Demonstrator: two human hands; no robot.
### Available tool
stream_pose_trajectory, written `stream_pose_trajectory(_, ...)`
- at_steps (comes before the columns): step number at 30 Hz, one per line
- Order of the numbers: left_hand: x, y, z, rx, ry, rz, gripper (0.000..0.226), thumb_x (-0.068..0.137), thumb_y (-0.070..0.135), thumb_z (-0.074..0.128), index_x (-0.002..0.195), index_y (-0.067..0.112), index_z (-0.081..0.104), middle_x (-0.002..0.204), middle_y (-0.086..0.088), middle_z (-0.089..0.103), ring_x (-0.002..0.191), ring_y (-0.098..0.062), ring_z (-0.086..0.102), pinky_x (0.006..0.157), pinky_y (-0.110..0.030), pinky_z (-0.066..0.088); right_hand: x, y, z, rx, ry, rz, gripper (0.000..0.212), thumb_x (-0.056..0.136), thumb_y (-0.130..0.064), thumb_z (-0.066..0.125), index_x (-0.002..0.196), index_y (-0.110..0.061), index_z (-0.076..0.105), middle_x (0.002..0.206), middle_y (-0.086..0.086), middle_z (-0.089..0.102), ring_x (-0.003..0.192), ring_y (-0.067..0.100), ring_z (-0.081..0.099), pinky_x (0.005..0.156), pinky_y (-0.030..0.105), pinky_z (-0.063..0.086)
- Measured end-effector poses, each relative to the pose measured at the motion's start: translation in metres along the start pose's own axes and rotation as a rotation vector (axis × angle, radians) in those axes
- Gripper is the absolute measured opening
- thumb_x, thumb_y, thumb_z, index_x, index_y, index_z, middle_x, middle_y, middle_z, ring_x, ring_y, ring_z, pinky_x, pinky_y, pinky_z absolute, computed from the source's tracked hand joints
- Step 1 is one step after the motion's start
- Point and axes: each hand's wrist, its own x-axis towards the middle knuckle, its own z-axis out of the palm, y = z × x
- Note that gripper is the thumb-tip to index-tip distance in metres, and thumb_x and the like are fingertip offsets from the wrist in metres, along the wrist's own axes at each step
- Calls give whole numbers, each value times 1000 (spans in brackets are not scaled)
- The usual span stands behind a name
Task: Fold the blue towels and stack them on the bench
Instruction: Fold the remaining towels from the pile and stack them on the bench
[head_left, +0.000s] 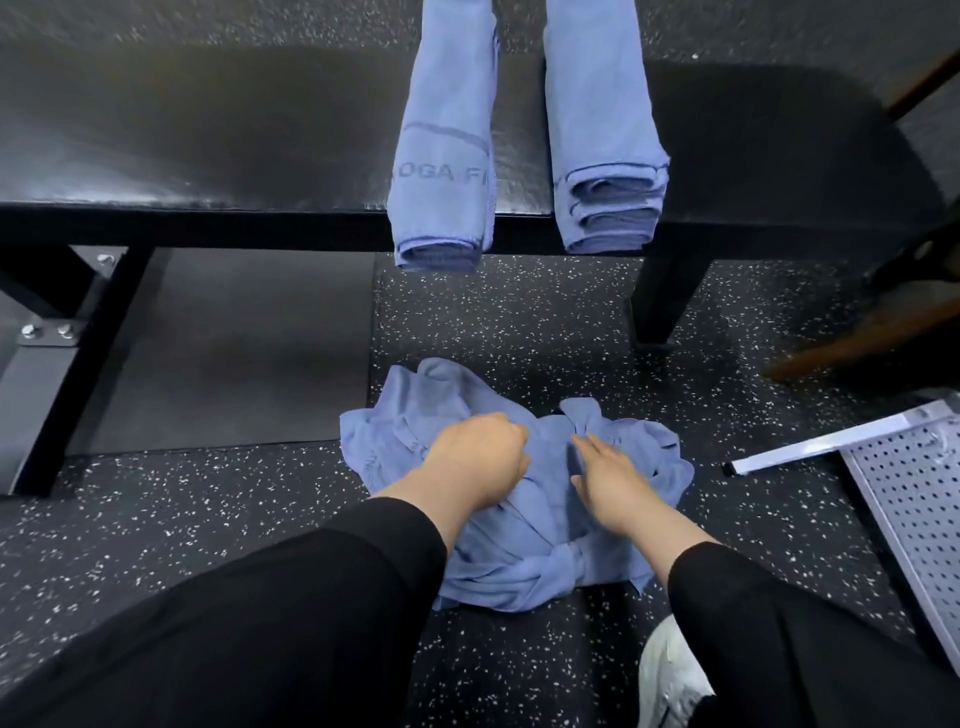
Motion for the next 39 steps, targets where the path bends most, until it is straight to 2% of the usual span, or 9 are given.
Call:
stream_pose_trajectory(6,6,4,-1,-12,-10,18,32,107,34,40,121,13,58,122,-10,57,111,-34,57,77,-39,44,26,-8,-2,0,-73,63,58,98,-18,41,155,-24,30,160,3,37,147,28,32,115,53,30)
stream_pose_trajectory(10,3,-3,-1,2,-8,8,32,107,32,39,121,12,59,123,-8,56,111,-30,57,71,-35,36,32,-13,2,-131,14,35,17,101,-37,49,108,-24,58,119,4,66,121,30,58,95,42,37)
stream_pose_trajectory(13,-2,-7,-7,-23,17,-13,30,107,34,39,115,13,59,118,-7,59,106,-29,58,69,-34,35,20,-22,-5,-15,120,-49,23,99,-34,53,81,-23,45,83,0,61,95,32,64,72,34,35)
stream_pose_trajectory(19,-29,-9,-39,-108,148,-59,32,106,34,39,117,16,62,112,-4,66,101,-27,62,67,-32,37,-31,-53,-58,271,273,-244,2,99,-25,53,98,-26,53,83,0,63,76,21,55,61,34,40)
stream_pose_trajectory(24,-69,-9,-72,-201,285,-98,27,104,37,45,112,20,63,106,-1,70,98,-25,64,70,-35,48,-79,-79,-111,431,394,-309,10,96,-18,58,96,-26,65,87,-6,69,84,21,61,77,35,50)
stream_pose_trajectory(26,-89,-2,-93,-322,368,-136,26,102,37,47,109,20,66,103,-1,71,97,-25,63,76,-36,50,-103,-90,-131,458,429,-339,12,97,-17,58,92,-24,66,87,-8,68,85,17,61,72,21,46)
stream_pose_trajectory(31,-136,13,-150,-665,539,-336,31,101,38,50,93,14,68,90,-3,72,90,-28,65,79,-35,50,-183,-118,-185,465,548,-371,18,95,-15,52,86,-16,68,82,-2,68,78,19,58,72,27,46)
stream_pose_trajectory(35,-175,23,-183,-1263,381,-437,43,98,54,52,95,13,62,93,-9,67,75,-26,61,62,-32,52,-256,-137,-224,590,668,-515,19,93,-8,53,79,3,56,66,3,45,61,10,35,54,22,31)
stream_pose_trajectory(39,-201,33,-203,-1687,209,-357,61,90,64,60,116,9,61,88,-6,64,68,-20,56,61,-34,58,-296,-148,-223,619,524,-618,23,85,-20,52,90,-12,72,88,0,73,78,11,60,79,27,48)
